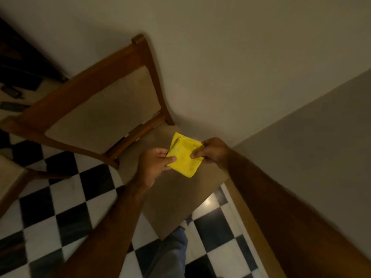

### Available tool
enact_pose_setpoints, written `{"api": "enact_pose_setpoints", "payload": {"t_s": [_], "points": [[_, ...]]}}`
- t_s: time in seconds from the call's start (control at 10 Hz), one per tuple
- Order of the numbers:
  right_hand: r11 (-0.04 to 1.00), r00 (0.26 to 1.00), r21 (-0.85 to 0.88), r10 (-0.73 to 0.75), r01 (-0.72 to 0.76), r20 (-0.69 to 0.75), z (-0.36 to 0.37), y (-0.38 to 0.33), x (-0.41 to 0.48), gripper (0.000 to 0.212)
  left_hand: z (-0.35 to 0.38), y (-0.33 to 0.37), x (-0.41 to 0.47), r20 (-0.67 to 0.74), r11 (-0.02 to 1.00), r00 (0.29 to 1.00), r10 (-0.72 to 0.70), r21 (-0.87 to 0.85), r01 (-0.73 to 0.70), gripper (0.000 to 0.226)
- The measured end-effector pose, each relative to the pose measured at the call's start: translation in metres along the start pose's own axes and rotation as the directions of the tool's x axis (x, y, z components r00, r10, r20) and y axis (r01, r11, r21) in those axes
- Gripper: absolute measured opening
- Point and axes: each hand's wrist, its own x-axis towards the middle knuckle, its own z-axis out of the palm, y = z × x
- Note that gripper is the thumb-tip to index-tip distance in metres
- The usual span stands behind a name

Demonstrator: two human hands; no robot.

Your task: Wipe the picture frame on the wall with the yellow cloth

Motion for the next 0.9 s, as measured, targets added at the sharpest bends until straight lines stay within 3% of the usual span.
{"api": "enact_pose_setpoints", "payload": {"t_s": [0.1,0.2,0.4,0.5,0.6,0.7,0.8,0.9], "points": [[0.995,0.997,0.065,0.07,-0.071,0.014,0.023,0.031,0.045,0.044,-0.002,-0.039,0.041,-0.047,0.994,0.998,-0.044,0.103,0.049,0.036],[0.981,0.99,0.146,0.136,-0.128,-0.045,0.054,0.073,0.092,0.051,-0.003,-0.082,0.079,-0.103,0.944,0.995,-0.015,0.327,0.048,0.042],[0.966,0.965,0.122,0.24,-0.227,-0.105,0.098,0.131,0.151,0.057,-0.003,-0.138,0.135,-0.081,0.832,0.997,-0.013,0.552,0.056,0.048],[0.973,0.966,0.037,0.232,-0.229,-0.112,0.111,0.145,0.16,0.059,-0.002,-0.153,0.147,-0.058,0.782,0.998,0.005,0.622,0.032,0.047],[0.968,0.988,-0.23,0.07,-0.1,-0.136,0.127,0.158,0.17,0.049,0.0,-0.173,0.158,-0.034,0.684,0.998,0.048,0.729,-0.008,0.043],[0.947,0.991,-0.318,0.009,-0.052,-0.134,0.135,0.158,0.171,0.043,0.002,-0.176,0.161,0.02,0.592,0.998,0.06,0.804,-0.051,0.042],[0.807,0.964,-0.591,-0.143,-0.018,-0.224,0.137,0.15,0.16,0.065,0.004,-0.166,0.155,0.063,0.317,0.982,0.176,0.941,-0.117,0.064],[0.679,0.922,-0.733,-0.258,-0.04,-0.289,0.129,0.143,0.143,0.084,0.002,-0.156,0.145,0.161,0.186,0.941,0.297,0.957,-0.222,0.082]]}}
